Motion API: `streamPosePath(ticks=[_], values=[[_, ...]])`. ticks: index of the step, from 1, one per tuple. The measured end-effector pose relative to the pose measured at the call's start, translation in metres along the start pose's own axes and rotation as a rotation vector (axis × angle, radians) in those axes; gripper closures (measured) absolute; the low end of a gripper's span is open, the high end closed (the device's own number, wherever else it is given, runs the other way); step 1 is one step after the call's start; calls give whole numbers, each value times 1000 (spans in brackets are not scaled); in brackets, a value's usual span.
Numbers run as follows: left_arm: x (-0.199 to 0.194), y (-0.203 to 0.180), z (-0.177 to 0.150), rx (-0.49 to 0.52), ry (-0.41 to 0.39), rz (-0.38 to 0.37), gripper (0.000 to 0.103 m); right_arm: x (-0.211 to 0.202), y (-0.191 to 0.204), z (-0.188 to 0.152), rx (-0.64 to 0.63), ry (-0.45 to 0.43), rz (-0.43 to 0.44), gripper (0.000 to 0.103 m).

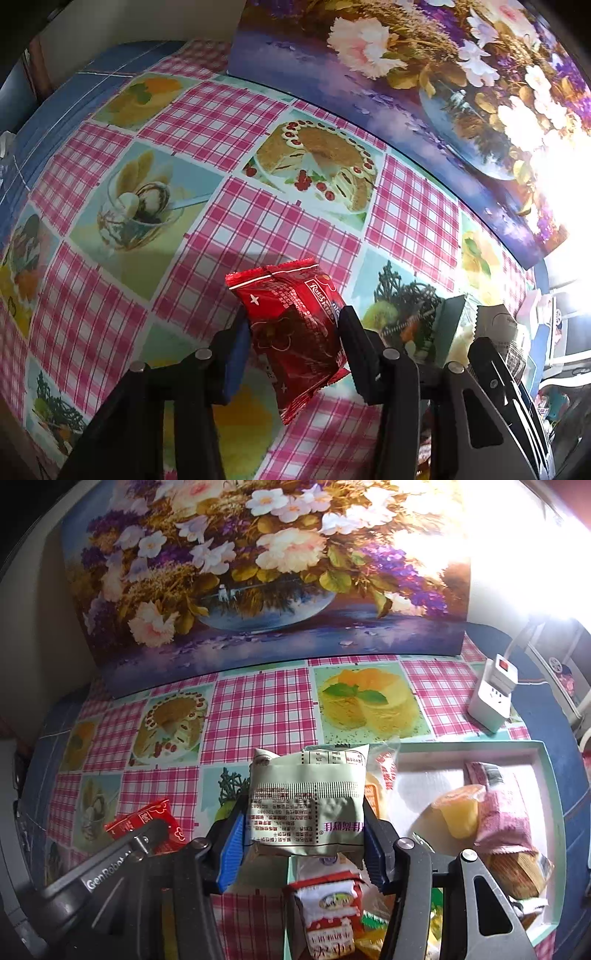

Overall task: Organize snacks
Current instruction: 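Carry both held packs over the tray and lower them in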

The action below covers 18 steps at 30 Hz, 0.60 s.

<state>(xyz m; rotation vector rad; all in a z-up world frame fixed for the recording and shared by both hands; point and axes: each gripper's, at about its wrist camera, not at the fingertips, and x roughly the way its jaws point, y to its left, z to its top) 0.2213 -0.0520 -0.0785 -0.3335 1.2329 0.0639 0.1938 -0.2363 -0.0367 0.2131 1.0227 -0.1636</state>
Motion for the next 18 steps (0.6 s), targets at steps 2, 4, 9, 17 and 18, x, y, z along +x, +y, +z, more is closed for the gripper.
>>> streamPosePath(ticks=[2,4,9,17,18], values=[[-7,0,-6,2,-3,-8,54,-7,-2,-3,5,-3,1,45],[-14,-1,-12,9,-11,-13,54,-14,-4,-8,10,-5,3,45],[-34,-11,-28,54,-35,-16,54,-30,-12,-23,19,-8,0,45],[-58,-24,-49,107,-69,-49,54,-53,-33,-46,58,-16,0,45],[-60,-25,-52,113,-72,-54,54,-55,-37,-48,67,-14,-2,45]])
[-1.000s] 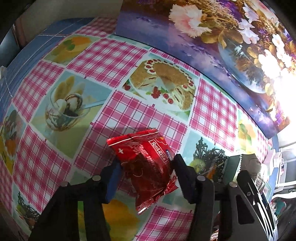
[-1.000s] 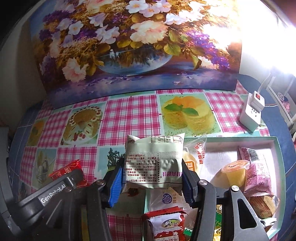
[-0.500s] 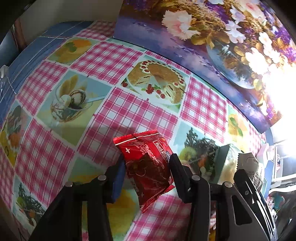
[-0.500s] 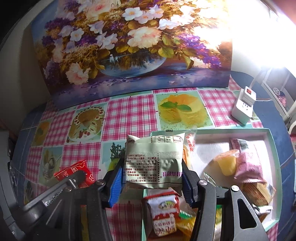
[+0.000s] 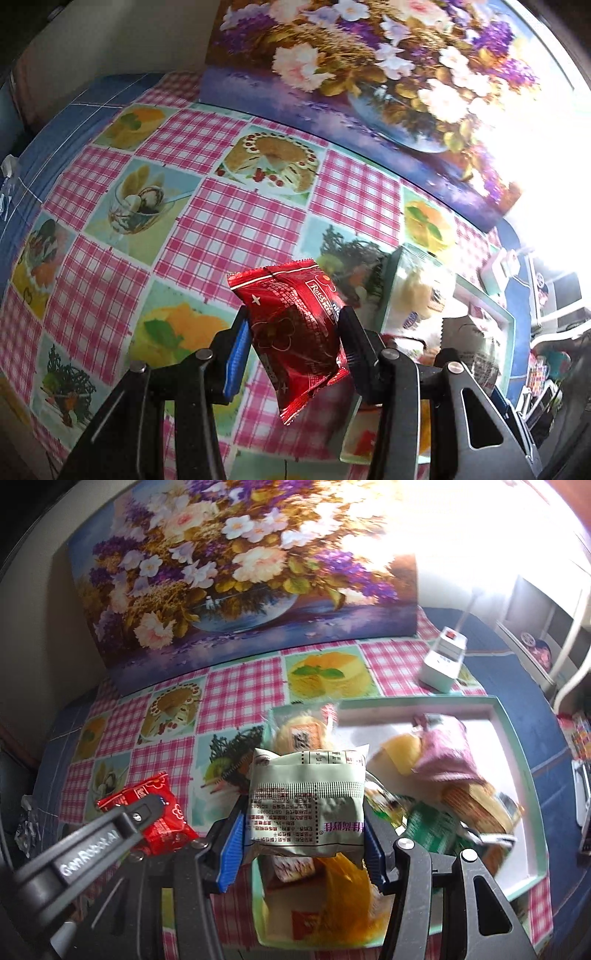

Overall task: Organize snacks
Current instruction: 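Carry both held packs over the tray and lower them in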

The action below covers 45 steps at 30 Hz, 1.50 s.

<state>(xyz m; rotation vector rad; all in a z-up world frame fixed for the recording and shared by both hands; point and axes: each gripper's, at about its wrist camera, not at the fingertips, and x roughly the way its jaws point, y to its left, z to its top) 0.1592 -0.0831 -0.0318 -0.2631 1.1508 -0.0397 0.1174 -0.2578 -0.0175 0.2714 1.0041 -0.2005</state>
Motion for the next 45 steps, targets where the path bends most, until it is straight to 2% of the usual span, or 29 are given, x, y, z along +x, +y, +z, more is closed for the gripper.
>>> streamPosePath(ticks=[9,11,13,16,23,29,34,39,43,45], values=[[-15,-15,-18,47,-10,-36,54,-3,-31,-13,74,28,-4,45],[-14,-20,-21,67,-7,-34,54,-1,-41,-12,92,34,-31,45],[-12,-27,-23,83,4,-52,54,0,-49,-11,104,28,-76,45],[-8,-37,-28,105,31,-93,54,4,-70,-8,154,39,-85,45],[2,-75,-46,206,85,-130,54,9,-108,-6,247,65,-129,45],[5,-93,-54,274,89,-116,54,9,-118,-7,275,67,-134,45],[15,-95,-59,257,142,-172,54,10,-117,-7,282,70,-142,45],[21,-101,-63,276,143,-143,54,12,-116,-5,281,86,-148,43],[24,-98,-61,255,158,-149,53,15,-117,-4,282,98,-147,42],[24,-97,-60,252,159,-139,49,16,-117,-4,282,104,-150,41]])
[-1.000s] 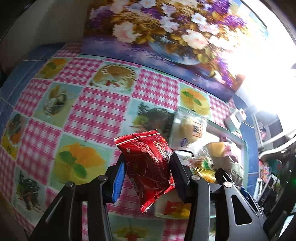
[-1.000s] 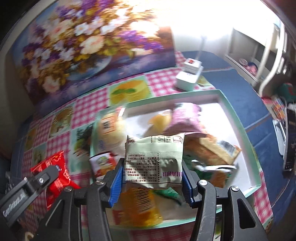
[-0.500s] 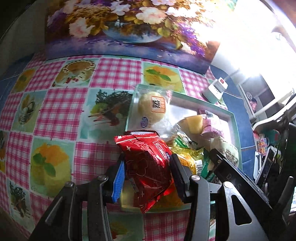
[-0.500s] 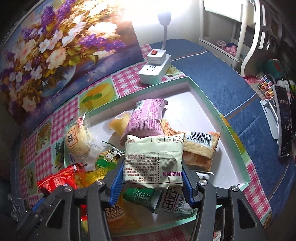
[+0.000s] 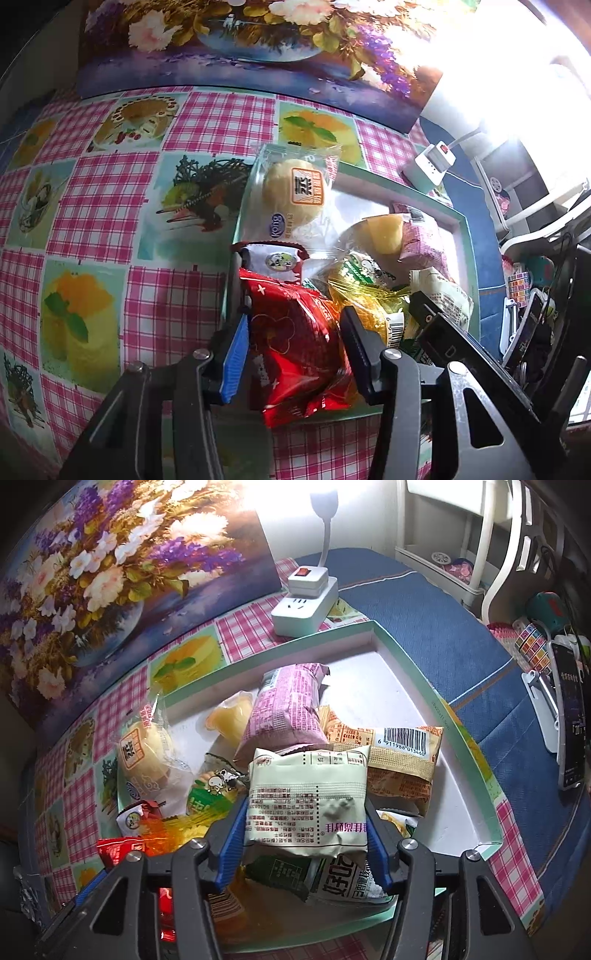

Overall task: Organize snacks
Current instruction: 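Carry both held packs over the tray and lower them in, then open both grippers and lift them out of the tray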

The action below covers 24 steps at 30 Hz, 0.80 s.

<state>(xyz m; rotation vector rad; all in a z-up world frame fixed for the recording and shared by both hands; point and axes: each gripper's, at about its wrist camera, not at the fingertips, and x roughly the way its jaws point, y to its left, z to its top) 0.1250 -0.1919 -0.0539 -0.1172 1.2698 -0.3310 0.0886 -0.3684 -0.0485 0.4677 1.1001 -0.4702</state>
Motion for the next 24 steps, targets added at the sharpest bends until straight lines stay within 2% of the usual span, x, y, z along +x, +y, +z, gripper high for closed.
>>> streamPosePath(ticks=[2,5,14,17,19,21,23,24], values=[[0,2,0,-8,2,6,44,1,-1,0,6,1,0,37],[-3,5,1,-17,2,-13,37,2,-4,0,18,0,-12,36],[-17,7,5,-26,-32,-18,37,-9,-4,0,18,-31,0,36],[-23,12,7,-43,-56,5,36,-10,-3,0,12,-36,1,36],[-27,17,8,-53,-70,23,32,-8,-2,-1,6,-30,1,36],[-30,24,10,-71,-88,63,21,-6,1,-3,-7,-27,3,35],[-30,32,12,-86,-103,117,13,-7,6,-3,-34,-34,10,25],[-29,36,13,-93,-109,146,10,-8,8,-3,-50,-41,18,16]])
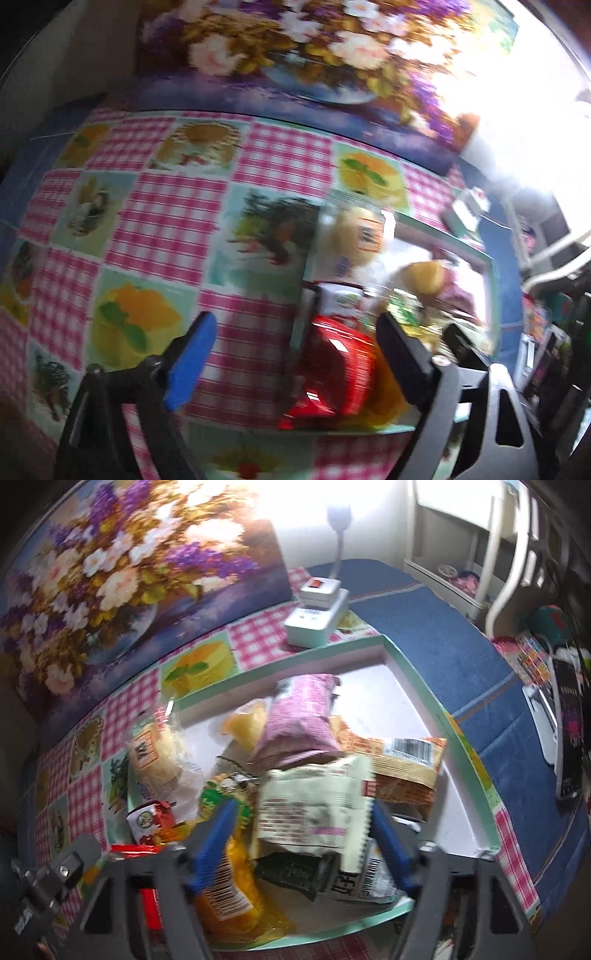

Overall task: Organize snacks
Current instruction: 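Open both grippers and lift them out of the tray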

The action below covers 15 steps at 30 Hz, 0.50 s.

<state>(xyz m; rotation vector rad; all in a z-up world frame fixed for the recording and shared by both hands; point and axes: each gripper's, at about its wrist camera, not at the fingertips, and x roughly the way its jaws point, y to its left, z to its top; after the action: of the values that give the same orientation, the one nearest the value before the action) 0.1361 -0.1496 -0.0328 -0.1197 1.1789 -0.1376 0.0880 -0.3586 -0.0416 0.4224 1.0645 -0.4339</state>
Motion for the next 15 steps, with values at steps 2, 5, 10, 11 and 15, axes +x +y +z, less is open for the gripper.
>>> streamPosePath(ticks=[2,5,10,11,15], values=[[3,10,3,-17,-7,56,9,-3,6,0,-32,-19,6,6],[4,26,5,-51,-18,123,8,-5,15,0,-78,-38,-1,0],[8,43,8,-95,-11,154,8,-5,22,-2,-118,-43,1,0],[9,45,8,-98,-4,156,8,-5,22,-2,-121,-45,-1,0],[13,50,8,-112,10,171,8,-6,23,-2,-127,-46,-6,0]])
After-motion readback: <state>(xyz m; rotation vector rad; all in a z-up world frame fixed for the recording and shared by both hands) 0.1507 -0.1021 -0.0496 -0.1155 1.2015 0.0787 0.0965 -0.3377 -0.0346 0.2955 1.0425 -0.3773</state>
